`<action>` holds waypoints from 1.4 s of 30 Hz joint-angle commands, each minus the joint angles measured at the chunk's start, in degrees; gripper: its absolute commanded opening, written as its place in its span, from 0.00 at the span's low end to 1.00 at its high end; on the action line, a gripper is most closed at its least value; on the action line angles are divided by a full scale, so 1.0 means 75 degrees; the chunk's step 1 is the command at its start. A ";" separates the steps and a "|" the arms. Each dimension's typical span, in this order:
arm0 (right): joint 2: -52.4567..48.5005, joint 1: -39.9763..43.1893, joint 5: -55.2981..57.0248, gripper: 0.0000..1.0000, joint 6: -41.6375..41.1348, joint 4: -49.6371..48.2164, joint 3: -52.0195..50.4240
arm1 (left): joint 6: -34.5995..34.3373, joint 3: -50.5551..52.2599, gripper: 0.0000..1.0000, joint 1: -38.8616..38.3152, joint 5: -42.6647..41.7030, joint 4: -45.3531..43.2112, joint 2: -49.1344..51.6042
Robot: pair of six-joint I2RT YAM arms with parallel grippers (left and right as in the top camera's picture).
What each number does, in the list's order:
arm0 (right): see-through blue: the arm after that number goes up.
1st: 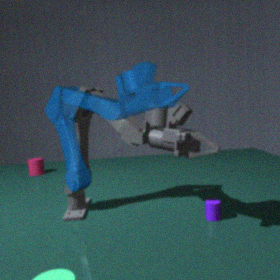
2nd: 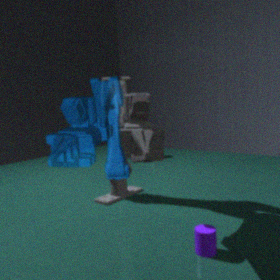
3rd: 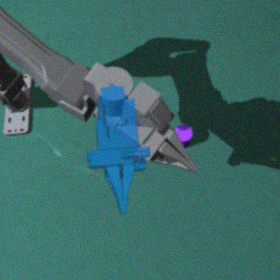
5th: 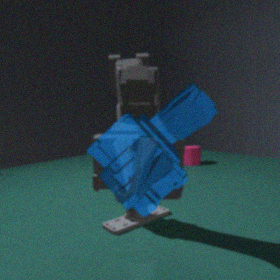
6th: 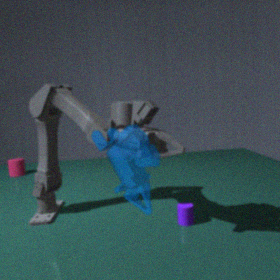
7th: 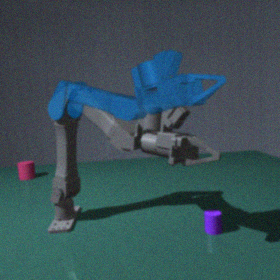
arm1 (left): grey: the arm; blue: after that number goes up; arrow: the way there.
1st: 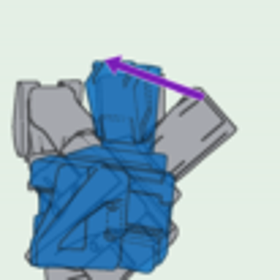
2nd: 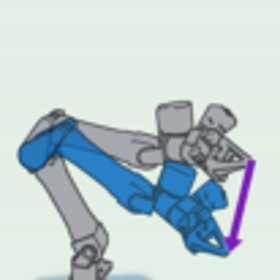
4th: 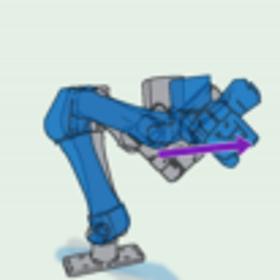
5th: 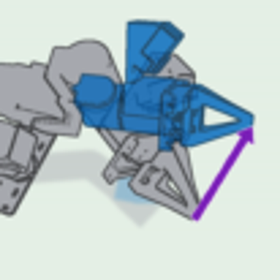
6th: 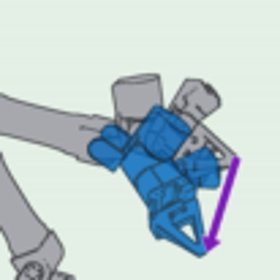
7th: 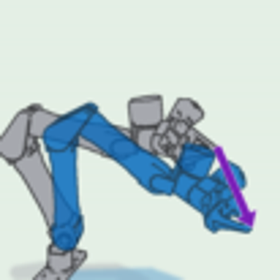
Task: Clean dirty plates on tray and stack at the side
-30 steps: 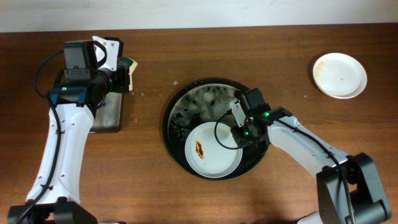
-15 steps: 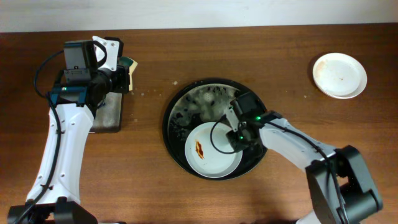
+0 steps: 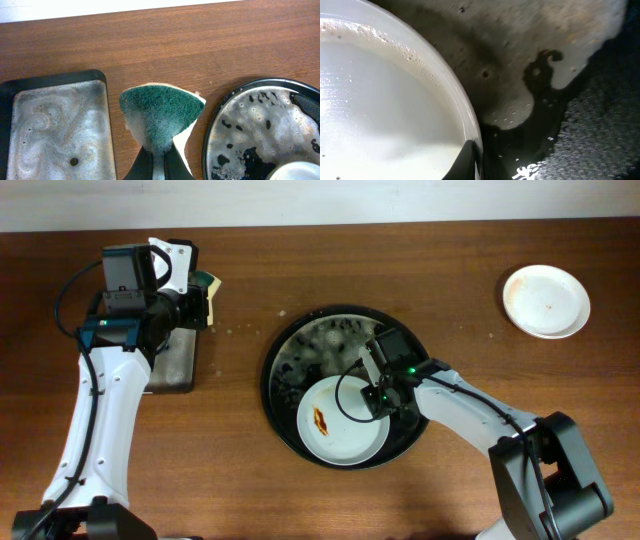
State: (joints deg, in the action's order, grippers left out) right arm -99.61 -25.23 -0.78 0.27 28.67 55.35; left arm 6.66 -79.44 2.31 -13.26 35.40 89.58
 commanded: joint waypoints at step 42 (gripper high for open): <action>-0.1011 0.0868 -0.0251 0.04 -0.2107 -0.0364 0.1029 | -0.2987 0.1614 0.01 -0.3284 -0.0443 -0.1070 0.0997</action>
State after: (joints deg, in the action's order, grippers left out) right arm -106.04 -18.68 -1.85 -14.02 25.52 62.48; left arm -7.05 -68.07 -21.02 -17.54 28.21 94.13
